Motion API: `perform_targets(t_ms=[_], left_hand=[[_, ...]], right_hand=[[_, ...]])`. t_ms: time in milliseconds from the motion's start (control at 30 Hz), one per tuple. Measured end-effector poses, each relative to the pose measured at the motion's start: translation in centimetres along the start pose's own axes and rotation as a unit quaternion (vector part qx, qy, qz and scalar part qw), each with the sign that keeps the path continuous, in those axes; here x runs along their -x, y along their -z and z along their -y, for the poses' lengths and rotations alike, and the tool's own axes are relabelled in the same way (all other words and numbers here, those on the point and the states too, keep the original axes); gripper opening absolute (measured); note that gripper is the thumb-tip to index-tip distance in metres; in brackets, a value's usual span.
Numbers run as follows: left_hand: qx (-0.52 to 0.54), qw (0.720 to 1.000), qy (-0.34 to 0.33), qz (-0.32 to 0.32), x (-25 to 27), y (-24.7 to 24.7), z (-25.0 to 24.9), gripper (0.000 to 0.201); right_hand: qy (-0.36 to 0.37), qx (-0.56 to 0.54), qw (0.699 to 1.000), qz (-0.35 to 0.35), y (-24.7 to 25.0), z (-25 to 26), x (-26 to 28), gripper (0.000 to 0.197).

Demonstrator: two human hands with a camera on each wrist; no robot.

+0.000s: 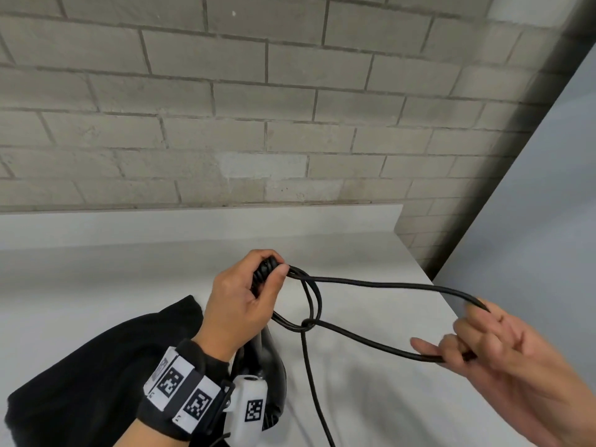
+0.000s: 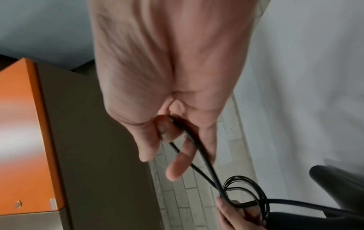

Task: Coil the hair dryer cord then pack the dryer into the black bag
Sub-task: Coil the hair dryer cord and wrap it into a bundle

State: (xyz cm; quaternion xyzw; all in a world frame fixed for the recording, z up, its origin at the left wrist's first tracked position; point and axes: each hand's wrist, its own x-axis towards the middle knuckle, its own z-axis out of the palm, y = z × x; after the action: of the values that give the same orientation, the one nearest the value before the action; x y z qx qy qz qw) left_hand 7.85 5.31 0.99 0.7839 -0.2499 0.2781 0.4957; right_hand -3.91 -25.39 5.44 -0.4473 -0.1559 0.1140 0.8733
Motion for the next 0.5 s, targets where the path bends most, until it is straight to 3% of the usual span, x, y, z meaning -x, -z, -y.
perform_targets(t_ms=[133,200,300,400,500], left_hand=[[0.005,1.0,0.011,0.003,0.0,-0.3,-0.2,0.029],[0.009,1.0,0.015,0.01,-0.1,-0.7,-0.6,0.03],[0.015,1.0,0.023,0.012,-0.1,-1.5,-0.9,0.031],[0.025,0.999,0.026,0.001,-0.1,-1.4,-0.9,0.033],[0.012,0.999,0.033,-0.018,-0.1,-0.3,-0.1,0.031]], right_hand=[[-0.047,0.083,0.991,-0.092,-0.1,1.8,0.3,0.033],[-0.051,-0.004,0.996,-0.07,-0.6,3.2,0.7,0.011],[0.007,-0.11,0.991,-0.081,-2.4,4.6,0.5,0.033],[0.038,-0.098,0.989,-0.101,-3.0,4.8,0.5,0.04],[0.01,-0.038,0.997,-0.06,-1.8,3.3,0.9,0.048]])
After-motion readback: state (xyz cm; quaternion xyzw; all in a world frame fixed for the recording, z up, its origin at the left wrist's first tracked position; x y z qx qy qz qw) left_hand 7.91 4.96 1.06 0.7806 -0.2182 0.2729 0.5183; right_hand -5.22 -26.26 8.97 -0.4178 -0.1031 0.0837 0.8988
